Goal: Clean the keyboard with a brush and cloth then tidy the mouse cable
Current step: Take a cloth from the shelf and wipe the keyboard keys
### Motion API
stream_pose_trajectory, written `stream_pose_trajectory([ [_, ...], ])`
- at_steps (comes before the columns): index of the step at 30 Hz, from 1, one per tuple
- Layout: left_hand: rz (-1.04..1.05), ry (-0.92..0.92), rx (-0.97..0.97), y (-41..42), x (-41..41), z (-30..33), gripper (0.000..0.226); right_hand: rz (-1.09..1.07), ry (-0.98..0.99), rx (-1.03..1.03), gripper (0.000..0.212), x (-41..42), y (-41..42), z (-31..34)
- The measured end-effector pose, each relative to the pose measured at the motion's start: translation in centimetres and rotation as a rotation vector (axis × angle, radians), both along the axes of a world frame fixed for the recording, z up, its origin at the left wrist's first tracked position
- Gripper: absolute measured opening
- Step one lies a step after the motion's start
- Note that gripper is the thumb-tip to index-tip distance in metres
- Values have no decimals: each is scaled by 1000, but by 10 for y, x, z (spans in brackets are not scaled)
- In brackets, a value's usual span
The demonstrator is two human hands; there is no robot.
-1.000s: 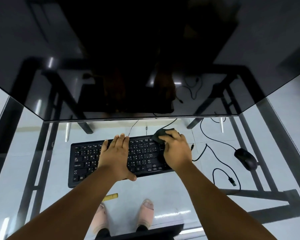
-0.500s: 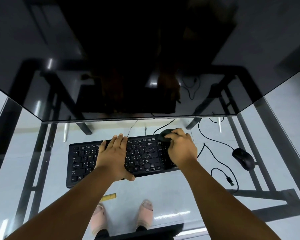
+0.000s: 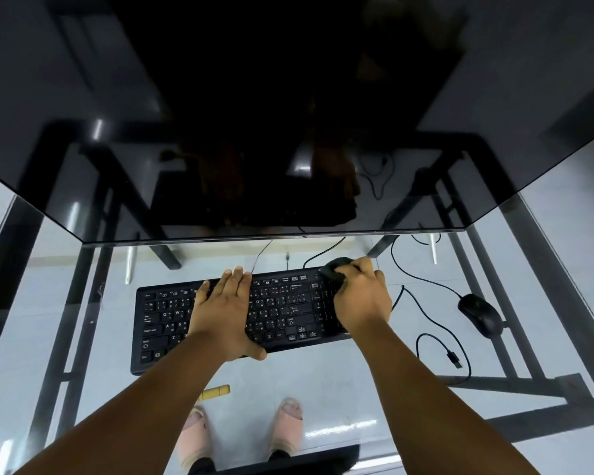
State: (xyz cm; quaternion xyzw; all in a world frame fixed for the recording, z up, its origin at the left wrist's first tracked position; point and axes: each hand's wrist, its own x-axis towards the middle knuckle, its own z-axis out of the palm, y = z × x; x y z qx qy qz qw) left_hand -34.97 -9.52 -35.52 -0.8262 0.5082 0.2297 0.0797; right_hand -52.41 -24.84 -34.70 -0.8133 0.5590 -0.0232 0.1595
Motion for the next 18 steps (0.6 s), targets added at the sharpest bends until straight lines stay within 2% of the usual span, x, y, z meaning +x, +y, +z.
stream_pose_trajectory([
  [6,1,-1,-13,0,-1,0,142,227,15,31,42,14,13,1],
  [13,1,2,-7,1,0,-1,142,-24,38,22,45,-3,-2,3],
  [18,8,6,-15,1,0,-1,142,204,19,30,43,20,16,1],
])
